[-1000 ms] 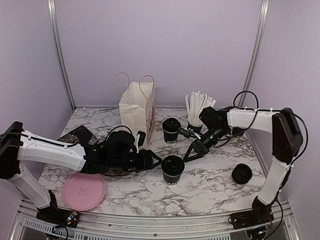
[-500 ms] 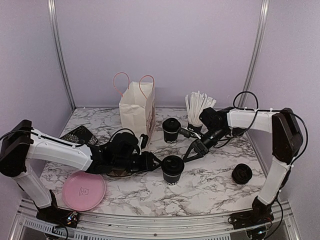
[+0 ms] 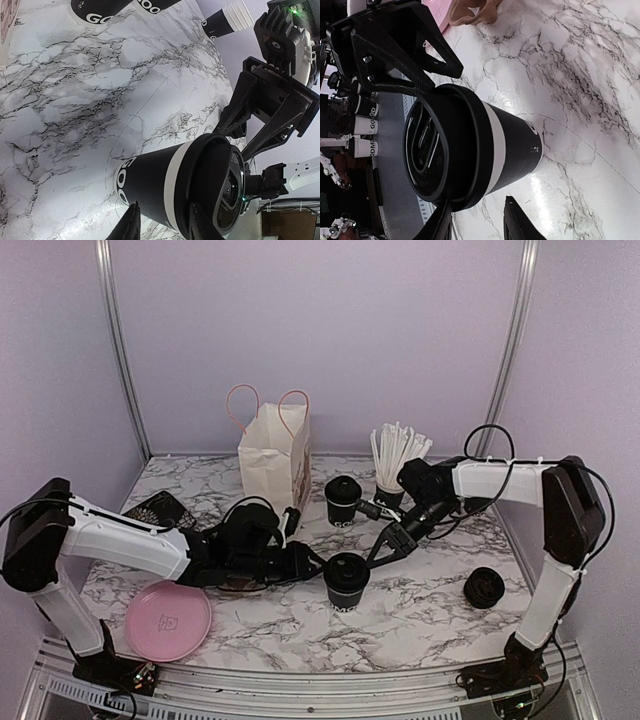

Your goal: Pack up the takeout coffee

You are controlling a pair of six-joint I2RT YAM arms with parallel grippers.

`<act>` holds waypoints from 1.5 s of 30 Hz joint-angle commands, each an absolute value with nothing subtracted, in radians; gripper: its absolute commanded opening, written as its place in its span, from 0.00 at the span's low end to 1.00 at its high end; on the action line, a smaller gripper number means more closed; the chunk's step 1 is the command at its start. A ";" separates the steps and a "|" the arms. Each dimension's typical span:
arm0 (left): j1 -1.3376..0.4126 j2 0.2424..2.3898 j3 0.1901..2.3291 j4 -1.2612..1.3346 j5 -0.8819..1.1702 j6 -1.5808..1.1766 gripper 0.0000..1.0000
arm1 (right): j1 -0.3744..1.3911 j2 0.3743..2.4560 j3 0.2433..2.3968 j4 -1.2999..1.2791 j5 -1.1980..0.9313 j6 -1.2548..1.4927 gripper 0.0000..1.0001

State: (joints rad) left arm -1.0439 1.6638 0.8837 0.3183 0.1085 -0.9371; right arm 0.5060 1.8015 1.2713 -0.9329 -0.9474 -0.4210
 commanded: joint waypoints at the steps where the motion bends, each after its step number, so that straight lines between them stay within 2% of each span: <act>1: -1.038 1.709 0.893 0.331 0.144 -0.939 0.33 | 0.542 1.833 1.269 -0.917 -0.943 -0.417 0.33; 9: -1.022 1.769 0.861 0.311 0.229 -0.953 0.26 | 0.548 1.874 1.250 -0.879 -0.837 -0.366 0.31; 19: -1.017 1.829 0.833 0.192 0.257 -0.919 0.23 | 0.553 1.932 1.206 -0.853 -0.704 -0.316 0.26; 22: -1.017 1.824 0.847 0.186 0.250 -0.897 0.23 | 0.562 1.914 1.219 -0.870 -0.745 -0.346 0.24; 25: -1.016 1.789 0.889 0.171 0.223 -0.842 0.25 | 0.577 1.868 1.237 -0.903 -0.882 -0.398 0.23; 30: -1.008 1.753 0.993 0.119 0.162 -0.726 0.27 | 0.618 1.785 1.238 -0.933 -0.948 -0.447 0.29; 33: -1.002 1.754 1.055 0.087 0.154 -0.675 0.30 | 0.629 1.761 1.210 -0.939 -0.942 -0.460 0.37; 36: -0.999 1.759 1.098 0.064 0.156 -0.647 0.35 | 0.630 1.741 1.192 -0.940 -0.932 -0.462 0.42; 41: -0.999 1.734 1.127 0.047 0.143 -0.624 0.46 | 0.629 1.721 1.190 -0.950 -0.906 -0.467 0.45; 45: -1.000 1.650 1.104 0.026 0.074 -0.643 0.58 | 0.622 1.714 1.194 -0.963 -0.871 -0.476 0.46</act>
State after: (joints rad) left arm -0.9962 1.7344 1.1088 0.0872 0.1413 -0.6518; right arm 0.6273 1.7420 1.1854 -0.9535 -0.9127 -0.4503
